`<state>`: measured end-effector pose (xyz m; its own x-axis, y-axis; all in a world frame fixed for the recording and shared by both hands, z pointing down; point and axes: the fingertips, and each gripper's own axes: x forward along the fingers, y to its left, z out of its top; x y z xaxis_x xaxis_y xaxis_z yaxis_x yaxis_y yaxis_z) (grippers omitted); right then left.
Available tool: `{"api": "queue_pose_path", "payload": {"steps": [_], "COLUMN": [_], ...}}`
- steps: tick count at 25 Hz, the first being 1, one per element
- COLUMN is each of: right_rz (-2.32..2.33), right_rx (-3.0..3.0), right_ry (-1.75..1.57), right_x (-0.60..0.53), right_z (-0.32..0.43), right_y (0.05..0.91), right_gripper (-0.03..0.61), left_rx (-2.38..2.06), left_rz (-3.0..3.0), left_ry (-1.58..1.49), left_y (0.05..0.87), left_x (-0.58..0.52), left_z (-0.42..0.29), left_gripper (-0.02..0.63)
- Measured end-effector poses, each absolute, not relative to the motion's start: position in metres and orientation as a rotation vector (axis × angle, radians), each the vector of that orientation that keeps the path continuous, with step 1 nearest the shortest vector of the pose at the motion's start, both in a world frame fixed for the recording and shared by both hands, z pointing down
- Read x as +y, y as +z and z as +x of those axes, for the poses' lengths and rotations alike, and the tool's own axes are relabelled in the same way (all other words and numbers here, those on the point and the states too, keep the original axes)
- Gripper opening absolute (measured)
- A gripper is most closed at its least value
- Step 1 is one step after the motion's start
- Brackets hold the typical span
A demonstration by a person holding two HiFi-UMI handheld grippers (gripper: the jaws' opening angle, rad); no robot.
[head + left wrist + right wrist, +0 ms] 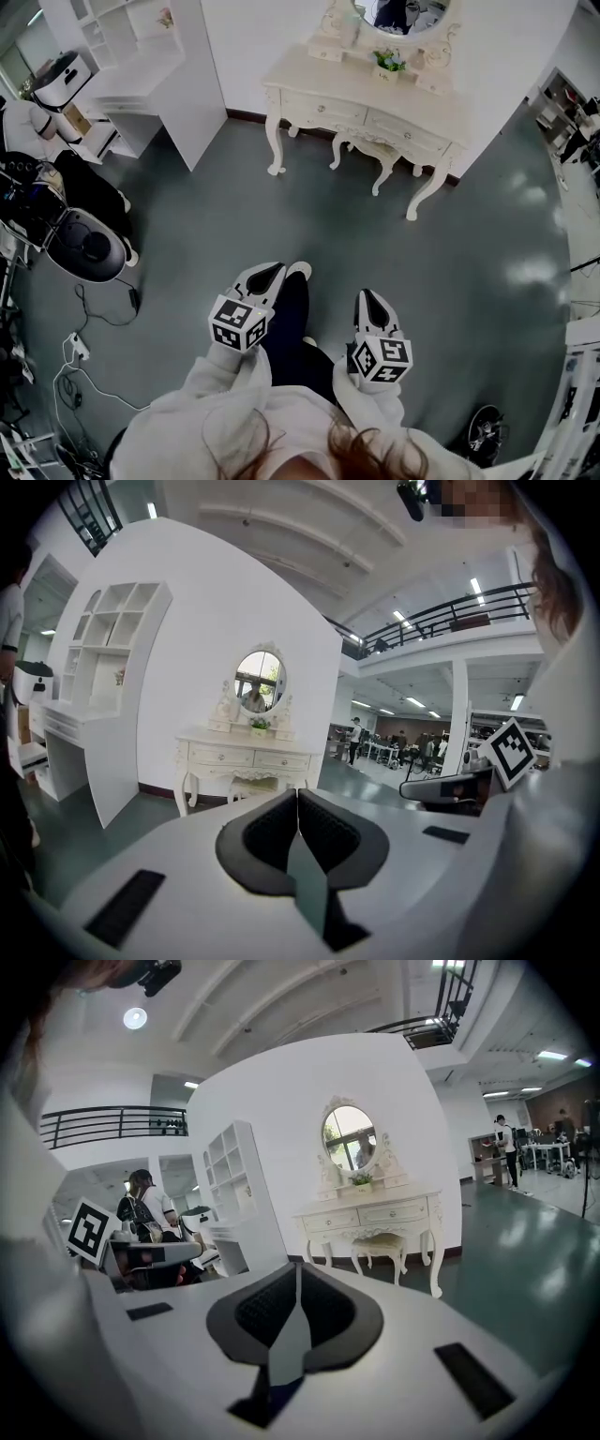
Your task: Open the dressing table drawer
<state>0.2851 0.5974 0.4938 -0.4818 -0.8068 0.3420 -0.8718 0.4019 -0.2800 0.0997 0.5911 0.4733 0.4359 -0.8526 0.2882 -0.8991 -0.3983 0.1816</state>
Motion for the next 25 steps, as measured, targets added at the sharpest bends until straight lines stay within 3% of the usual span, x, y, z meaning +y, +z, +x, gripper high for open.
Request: {"api": "queue_pose_path", "payload": {"steps": [25], "right_rz": [1.401], "right_rx": [-2.542], "right_ry": [0.58], "right_x": [0.43], "right_z": [0.239], "right_y": [0.474], "right_gripper": [0.043], "left_rx": [-1.533], "left_rz": [2.358], "left_ry": [0.146], "left_y": [0.463], "left_x": [0.433], "left_z": [0.075], "left_gripper": [0.02]}}
